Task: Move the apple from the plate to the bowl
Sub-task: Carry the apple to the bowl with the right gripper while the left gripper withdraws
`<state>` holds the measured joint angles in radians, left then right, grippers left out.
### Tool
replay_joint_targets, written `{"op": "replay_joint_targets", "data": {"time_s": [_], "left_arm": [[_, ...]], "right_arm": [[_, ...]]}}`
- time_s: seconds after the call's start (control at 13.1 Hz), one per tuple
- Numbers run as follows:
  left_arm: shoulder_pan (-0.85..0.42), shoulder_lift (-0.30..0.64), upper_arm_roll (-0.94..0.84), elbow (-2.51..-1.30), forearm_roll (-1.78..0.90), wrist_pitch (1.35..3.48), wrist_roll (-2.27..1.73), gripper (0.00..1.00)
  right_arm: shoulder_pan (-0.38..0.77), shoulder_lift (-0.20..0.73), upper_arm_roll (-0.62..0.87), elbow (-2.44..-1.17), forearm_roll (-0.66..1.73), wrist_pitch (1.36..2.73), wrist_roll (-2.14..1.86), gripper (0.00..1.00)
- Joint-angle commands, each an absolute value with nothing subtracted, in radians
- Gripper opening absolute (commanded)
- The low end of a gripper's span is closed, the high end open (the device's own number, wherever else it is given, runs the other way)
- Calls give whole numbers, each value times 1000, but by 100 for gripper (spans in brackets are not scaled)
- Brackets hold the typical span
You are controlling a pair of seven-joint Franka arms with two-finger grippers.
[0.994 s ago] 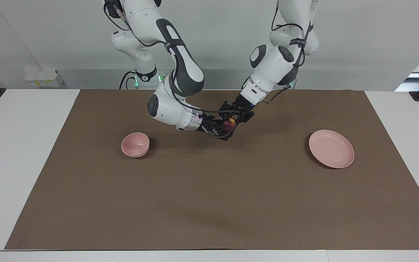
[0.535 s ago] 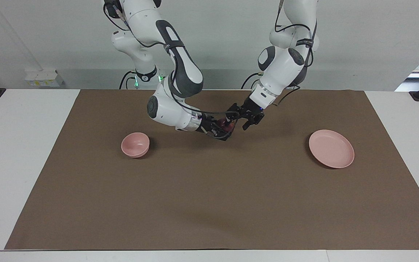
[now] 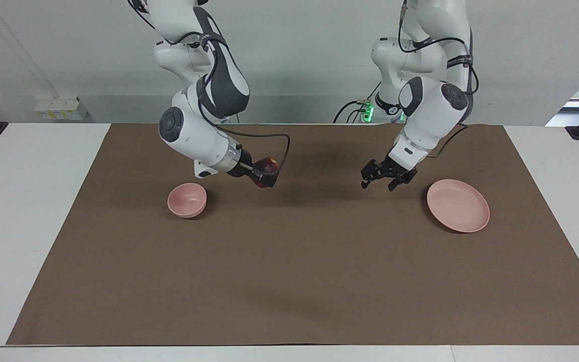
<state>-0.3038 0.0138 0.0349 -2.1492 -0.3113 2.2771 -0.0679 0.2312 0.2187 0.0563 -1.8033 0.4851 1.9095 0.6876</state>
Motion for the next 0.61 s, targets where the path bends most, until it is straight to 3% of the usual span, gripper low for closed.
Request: {"op": "replay_joint_targets", "data": {"time_s": [0.0,0.23,0.54], "left_arm": [[-221,17,26,-2129,-176,2256,41,100],[-117,23,31,-2018,-43,2197,63,100],[24,55,31,-1733,-34,1924,168,100]], "right_arm": [[209,196,58,-1796,327,1869,533,1],[152,189,61,-1801,178,1861,332,1],[100,183,61,-1822,-7,1876,122,0]]}}
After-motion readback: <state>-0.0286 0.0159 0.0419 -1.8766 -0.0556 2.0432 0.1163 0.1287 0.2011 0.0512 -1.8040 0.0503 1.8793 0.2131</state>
